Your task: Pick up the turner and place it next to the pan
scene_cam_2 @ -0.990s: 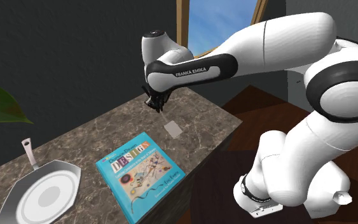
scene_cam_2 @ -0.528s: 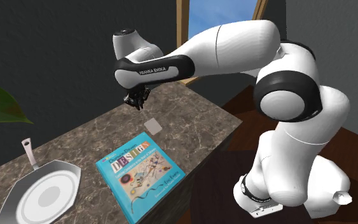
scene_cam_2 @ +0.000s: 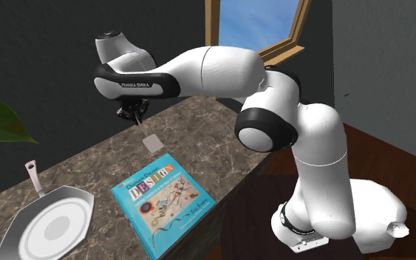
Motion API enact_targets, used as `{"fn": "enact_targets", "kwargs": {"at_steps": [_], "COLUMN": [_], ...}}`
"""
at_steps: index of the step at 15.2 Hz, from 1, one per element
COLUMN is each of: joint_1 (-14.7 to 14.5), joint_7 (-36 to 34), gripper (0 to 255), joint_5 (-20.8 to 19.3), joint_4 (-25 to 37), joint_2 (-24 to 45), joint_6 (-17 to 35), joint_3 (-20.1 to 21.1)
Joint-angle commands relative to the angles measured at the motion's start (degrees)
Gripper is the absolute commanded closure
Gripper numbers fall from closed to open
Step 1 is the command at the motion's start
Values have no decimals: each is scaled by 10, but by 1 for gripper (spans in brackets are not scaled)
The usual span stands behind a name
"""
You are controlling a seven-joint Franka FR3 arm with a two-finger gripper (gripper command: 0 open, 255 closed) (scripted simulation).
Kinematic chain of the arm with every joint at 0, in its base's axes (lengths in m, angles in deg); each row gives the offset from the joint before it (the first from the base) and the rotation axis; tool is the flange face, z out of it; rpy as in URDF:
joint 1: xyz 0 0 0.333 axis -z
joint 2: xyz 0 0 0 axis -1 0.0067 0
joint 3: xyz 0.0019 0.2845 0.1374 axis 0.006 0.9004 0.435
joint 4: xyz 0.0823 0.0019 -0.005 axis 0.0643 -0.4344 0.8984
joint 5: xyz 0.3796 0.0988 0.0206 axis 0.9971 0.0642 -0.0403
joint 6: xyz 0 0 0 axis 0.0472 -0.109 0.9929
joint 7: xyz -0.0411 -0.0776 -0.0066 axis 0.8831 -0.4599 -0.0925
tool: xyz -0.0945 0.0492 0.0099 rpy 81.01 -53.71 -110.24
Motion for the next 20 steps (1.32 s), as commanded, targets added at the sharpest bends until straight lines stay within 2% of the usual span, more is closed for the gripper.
{"fn": "enact_targets", "kwargs": {"at_steps": [1, 2, 3, 11, 20], "joint_1": [12, 20, 23, 15, 10], "joint_7": [-3, -6, -8, -5, -3], "gripper": [255, 255, 255, 255, 255], "joint_5": [12, 18, 20, 19, 21], "joint_4": [103, 167, 194, 115, 54], "joint_2": [66, 104, 120, 110, 116], "joint_6": [-38, -63, -74, -5, 60], "joint_3": [5, 8, 10, 11, 12]}}
